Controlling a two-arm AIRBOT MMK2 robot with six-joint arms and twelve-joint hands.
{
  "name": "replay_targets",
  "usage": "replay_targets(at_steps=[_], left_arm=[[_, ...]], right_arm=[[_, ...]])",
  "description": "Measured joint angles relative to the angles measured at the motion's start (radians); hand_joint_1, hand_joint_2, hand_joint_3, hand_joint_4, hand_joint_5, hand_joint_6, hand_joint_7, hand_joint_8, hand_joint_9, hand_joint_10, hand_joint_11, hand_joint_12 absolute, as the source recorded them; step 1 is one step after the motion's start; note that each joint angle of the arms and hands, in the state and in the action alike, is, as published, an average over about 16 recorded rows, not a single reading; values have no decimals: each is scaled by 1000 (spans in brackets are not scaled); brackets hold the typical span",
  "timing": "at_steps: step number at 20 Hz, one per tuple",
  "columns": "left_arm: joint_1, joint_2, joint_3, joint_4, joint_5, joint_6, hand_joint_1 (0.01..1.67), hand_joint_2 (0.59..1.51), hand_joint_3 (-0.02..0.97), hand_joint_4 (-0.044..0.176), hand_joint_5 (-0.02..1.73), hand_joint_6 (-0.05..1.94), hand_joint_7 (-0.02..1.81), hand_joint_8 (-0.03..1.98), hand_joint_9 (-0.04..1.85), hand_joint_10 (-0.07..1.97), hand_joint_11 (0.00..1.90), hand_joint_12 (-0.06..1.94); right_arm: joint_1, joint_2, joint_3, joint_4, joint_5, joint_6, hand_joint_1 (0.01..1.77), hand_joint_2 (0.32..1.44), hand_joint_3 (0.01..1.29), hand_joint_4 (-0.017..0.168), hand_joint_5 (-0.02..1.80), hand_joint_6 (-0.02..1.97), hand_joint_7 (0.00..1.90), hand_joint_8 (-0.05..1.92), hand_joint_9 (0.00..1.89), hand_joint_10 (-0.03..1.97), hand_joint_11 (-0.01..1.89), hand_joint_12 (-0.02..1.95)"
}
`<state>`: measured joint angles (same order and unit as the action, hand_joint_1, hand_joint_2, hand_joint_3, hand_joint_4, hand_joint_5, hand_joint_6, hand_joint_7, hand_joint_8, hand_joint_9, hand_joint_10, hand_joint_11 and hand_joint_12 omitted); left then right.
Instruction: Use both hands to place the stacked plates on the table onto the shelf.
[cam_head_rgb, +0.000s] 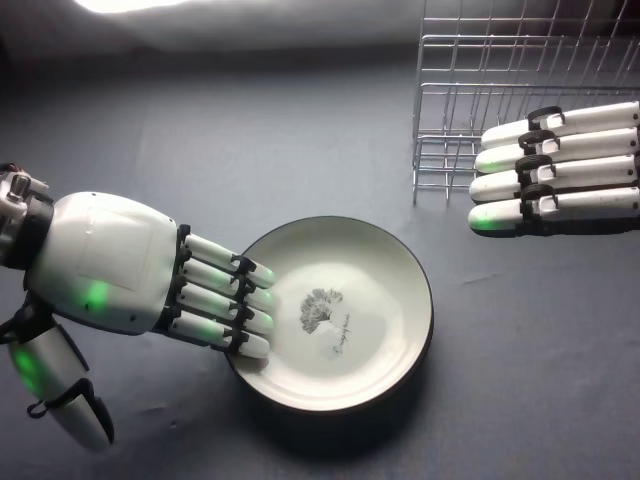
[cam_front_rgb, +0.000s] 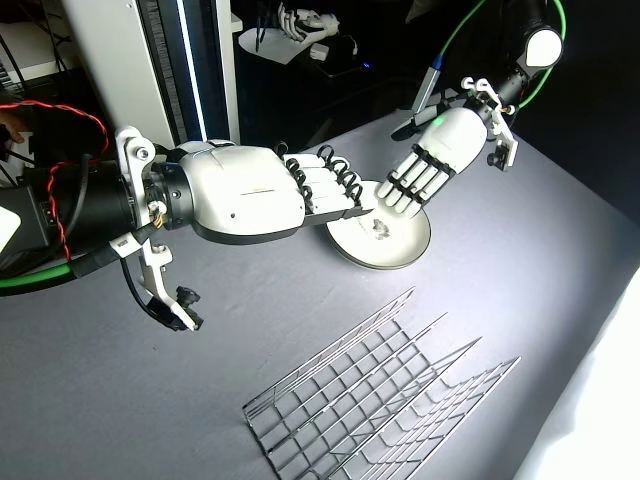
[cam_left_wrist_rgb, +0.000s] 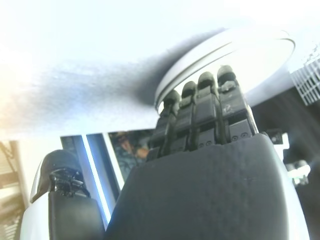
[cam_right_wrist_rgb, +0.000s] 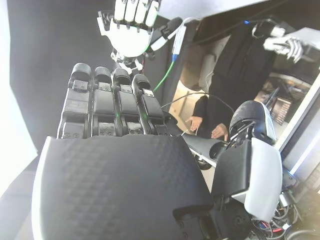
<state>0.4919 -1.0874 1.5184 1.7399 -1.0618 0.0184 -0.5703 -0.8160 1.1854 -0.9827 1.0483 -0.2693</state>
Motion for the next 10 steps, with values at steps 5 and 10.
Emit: replay_targets(at_steps=[5, 10], left_arm=[[10, -18, 27, 2, 3, 12, 16, 995, 22, -4, 1, 12, 15, 6, 21, 8, 15, 9], [20, -30, 42, 6, 5, 21, 16, 997, 21, -5, -6, 11, 13, 0, 20, 8, 14, 9]], right_arm=[[-7, 0, 2, 0, 3, 0, 42, 950, 19, 5, 17, 24, 17, 16, 14, -3, 18, 19], [-12, 0, 4, 0, 5, 1, 43, 950, 19, 5, 16, 24, 16, 16, 14, -3, 18, 18]])
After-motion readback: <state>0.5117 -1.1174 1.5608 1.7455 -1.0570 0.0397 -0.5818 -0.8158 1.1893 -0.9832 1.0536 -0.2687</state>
